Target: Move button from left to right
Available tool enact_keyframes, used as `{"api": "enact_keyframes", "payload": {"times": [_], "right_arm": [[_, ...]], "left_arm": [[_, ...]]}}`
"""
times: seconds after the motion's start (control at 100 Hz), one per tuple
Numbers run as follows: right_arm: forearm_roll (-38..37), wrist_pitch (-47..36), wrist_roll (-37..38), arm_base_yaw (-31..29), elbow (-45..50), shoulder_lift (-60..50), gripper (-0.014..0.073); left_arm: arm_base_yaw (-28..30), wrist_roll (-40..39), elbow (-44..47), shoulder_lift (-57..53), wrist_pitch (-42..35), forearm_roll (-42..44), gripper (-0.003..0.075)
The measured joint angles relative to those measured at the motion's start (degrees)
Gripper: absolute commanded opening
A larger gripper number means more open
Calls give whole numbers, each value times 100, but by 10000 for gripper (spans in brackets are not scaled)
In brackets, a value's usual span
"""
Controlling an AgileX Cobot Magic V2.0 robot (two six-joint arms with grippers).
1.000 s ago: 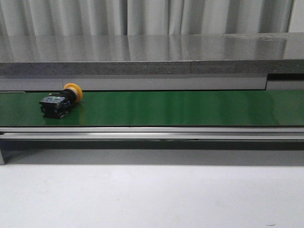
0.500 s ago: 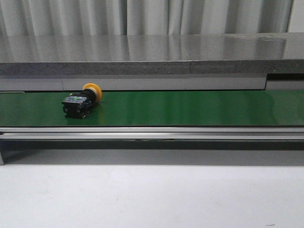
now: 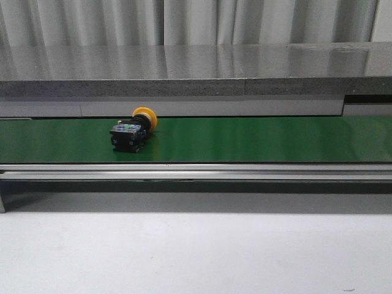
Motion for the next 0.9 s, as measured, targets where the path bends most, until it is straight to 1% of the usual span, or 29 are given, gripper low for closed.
{"api": "enact_keyframes", "payload": {"times": [0.08,0.5,0.67,0.84,0.9], "right_arm": [[0,0,0,0,0,0,-68],[0,-79,0,0,0,0,-68],[0,-461,0,0,0,0,-68],[0,-1191,0,0,0,0,-68],[11,-1231,0,0,0,0,-68]], "left_arm": [[0,0,0,0,-9,0,3],[0,9,0,0,-9,0,5],[0,9,0,0,-9,0,5],[0,9,0,0,-9,0,5],[0,9,0,0,-9,0,5]]}}
